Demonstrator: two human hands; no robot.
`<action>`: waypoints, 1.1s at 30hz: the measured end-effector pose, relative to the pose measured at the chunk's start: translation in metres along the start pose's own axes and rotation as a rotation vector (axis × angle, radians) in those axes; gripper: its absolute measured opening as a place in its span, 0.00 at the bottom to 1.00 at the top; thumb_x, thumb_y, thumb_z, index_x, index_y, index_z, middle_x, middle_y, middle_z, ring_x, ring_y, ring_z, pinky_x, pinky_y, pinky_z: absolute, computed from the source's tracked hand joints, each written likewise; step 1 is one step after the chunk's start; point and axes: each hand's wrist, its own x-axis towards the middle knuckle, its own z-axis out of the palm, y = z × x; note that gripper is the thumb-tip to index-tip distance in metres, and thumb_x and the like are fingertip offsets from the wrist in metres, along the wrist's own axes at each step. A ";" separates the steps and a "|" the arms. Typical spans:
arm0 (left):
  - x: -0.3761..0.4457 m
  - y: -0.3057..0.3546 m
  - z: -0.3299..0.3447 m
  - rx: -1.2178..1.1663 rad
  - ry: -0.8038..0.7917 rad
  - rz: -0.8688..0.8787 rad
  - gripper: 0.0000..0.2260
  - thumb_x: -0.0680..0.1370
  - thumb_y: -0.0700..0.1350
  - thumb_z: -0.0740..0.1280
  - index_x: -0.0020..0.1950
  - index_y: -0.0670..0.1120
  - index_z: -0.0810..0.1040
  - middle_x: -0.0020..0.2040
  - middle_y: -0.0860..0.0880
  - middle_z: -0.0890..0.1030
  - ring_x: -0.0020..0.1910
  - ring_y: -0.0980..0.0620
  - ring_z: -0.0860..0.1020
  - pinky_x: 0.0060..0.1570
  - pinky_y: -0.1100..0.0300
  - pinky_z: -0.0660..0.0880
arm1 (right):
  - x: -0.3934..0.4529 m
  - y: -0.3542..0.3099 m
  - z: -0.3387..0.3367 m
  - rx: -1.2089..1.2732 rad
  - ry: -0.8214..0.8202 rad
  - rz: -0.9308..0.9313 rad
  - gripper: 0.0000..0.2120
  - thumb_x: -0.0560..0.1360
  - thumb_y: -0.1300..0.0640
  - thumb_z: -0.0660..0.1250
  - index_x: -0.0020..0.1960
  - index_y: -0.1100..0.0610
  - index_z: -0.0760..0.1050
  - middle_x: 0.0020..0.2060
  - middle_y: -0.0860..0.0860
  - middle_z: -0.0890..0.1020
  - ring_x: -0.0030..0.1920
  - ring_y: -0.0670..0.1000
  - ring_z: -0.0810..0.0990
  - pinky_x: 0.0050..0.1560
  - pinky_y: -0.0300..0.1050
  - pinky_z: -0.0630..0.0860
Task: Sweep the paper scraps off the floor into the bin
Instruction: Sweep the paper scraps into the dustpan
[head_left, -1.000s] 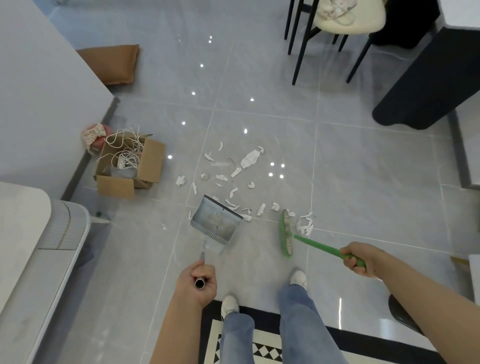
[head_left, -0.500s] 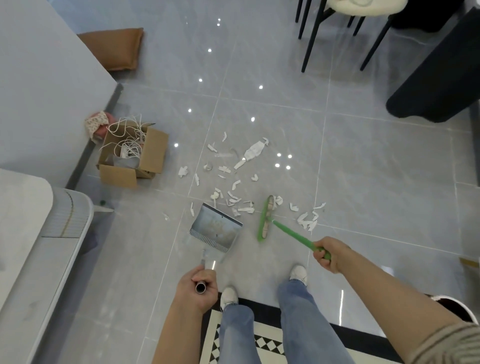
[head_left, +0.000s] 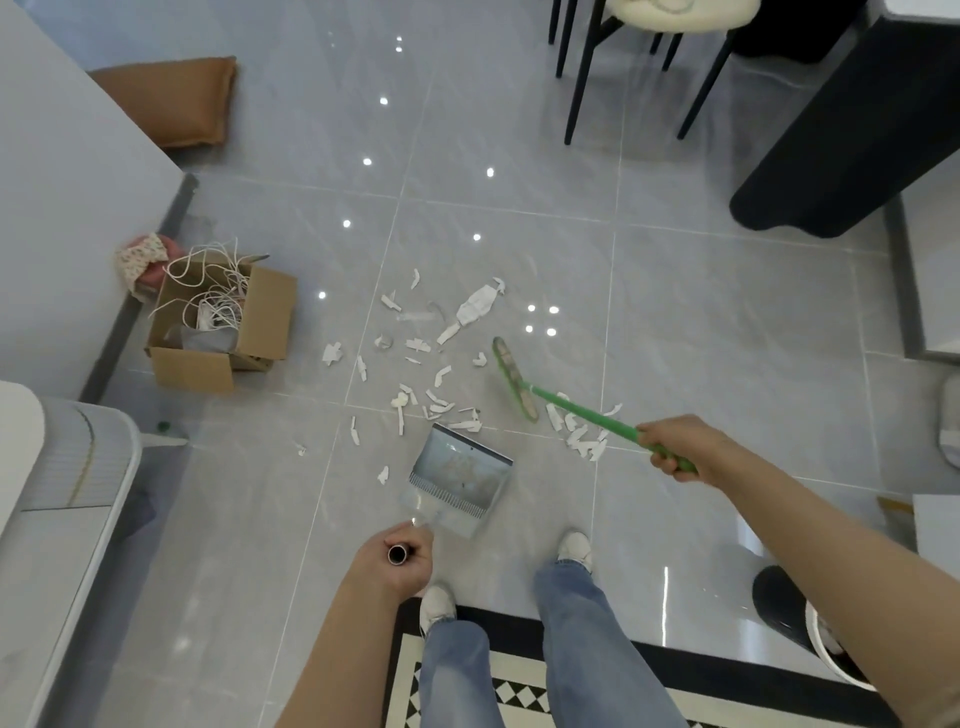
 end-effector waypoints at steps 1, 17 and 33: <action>0.005 0.000 0.004 0.003 0.018 0.009 0.15 0.81 0.40 0.53 0.36 0.39 0.68 0.16 0.45 0.63 0.10 0.52 0.63 0.14 0.71 0.64 | 0.006 -0.008 0.001 -0.087 0.043 -0.046 0.16 0.77 0.64 0.60 0.63 0.61 0.75 0.29 0.55 0.70 0.23 0.48 0.66 0.23 0.34 0.61; 0.081 -0.024 0.032 0.396 0.195 0.101 0.16 0.83 0.42 0.54 0.43 0.34 0.75 0.16 0.48 0.66 0.11 0.54 0.67 0.12 0.69 0.66 | 0.058 0.081 -0.012 -0.967 0.107 -0.131 0.18 0.75 0.58 0.60 0.64 0.56 0.73 0.45 0.50 0.76 0.44 0.51 0.77 0.41 0.40 0.72; 0.052 0.007 0.050 1.360 0.466 0.131 0.05 0.79 0.37 0.58 0.43 0.40 0.68 0.23 0.48 0.68 0.13 0.57 0.66 0.14 0.72 0.66 | 0.070 0.086 -0.063 -0.495 0.224 0.015 0.19 0.75 0.66 0.55 0.64 0.64 0.73 0.31 0.56 0.74 0.26 0.52 0.72 0.27 0.38 0.67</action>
